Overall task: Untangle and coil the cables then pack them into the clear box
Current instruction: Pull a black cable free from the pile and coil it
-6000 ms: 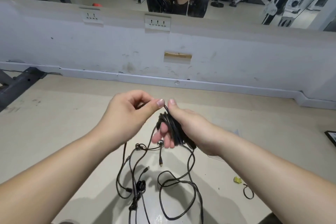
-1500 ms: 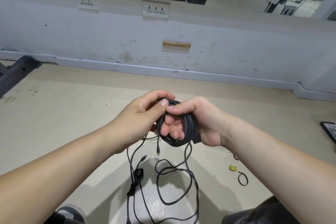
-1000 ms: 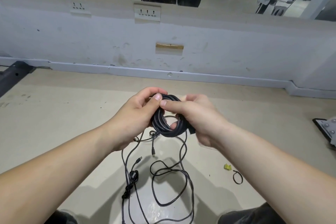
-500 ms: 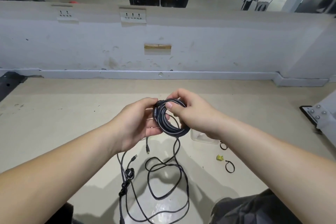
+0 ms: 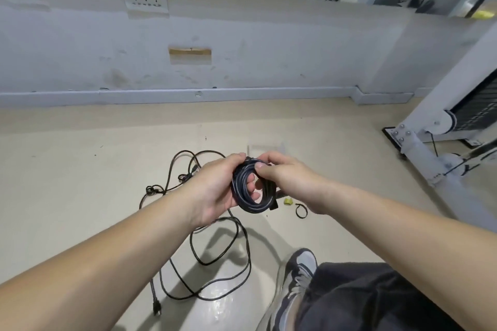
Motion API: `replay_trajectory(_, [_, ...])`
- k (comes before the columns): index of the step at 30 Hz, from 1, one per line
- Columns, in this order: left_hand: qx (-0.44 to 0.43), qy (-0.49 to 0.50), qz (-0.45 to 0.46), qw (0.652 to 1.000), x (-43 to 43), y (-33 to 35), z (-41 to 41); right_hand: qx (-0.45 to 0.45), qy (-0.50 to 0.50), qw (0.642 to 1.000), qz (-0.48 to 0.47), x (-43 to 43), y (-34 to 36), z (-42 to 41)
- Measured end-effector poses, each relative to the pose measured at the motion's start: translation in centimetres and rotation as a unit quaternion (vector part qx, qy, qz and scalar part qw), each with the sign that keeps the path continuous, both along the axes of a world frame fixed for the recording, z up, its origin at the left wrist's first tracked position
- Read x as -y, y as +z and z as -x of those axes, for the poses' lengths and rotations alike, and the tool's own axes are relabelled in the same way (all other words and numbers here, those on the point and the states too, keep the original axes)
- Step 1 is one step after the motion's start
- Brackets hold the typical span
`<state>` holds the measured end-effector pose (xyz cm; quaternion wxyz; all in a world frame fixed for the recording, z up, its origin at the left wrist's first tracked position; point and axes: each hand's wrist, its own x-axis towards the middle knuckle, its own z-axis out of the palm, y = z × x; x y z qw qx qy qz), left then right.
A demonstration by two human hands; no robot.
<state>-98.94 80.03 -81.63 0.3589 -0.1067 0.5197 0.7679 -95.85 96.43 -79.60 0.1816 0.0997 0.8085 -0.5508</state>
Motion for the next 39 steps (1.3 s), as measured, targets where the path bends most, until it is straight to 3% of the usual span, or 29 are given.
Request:
replay_trajectory(4, [-0.024,0.025,0.085,0.996,-0.5,-2.6,0.3,0.079,0.036,0.996,-0.010,-1.7,-2.5,1.5])
replay_trajectory(7, [-0.047,0.032,0.123,0.991,-0.5,-4.8,0.9,0.116,-0.034,0.993,-0.002,-3.6,-6.0,3.0])
replay_trajectory(11, [-0.055,0.020,0.166,0.984,-0.8,-7.6,2.0,0.191,-0.137,0.967,-0.094,-6.4,-12.3,4.3])
replay_trajectory(17, [-0.046,-0.023,0.197,0.979,-3.2,-12.0,3.8,0.272,-0.059,0.936,-0.214,-7.6,-21.0,5.4])
replay_trajectory(20, [-0.027,-0.026,0.218,0.975,-4.6,-14.4,5.1,0.286,-0.024,0.926,-0.245,-8.6,-24.5,6.3])
replay_trajectory(25, [-0.009,-0.016,0.194,0.981,-5.1,-17.8,7.0,0.286,-0.080,0.923,-0.246,-10.6,-28.8,8.0])
replay_trajectory(29, [0.007,0.000,0.188,0.982,-5.0,-19.5,7.9,0.299,-0.008,0.888,-0.348,-12.0,-31.9,8.2])
replay_trajectory(32, [0.033,0.018,0.185,0.982,-4.9,-20.4,8.2,0.321,0.024,0.872,-0.370,-12.1,-33.5,7.9])
replay_trajectory(39, [0.059,0.028,0.179,0.982,-4.6,-21.0,7.6,0.250,-0.098,0.879,-0.393,-12.2,-34.1,7.4])
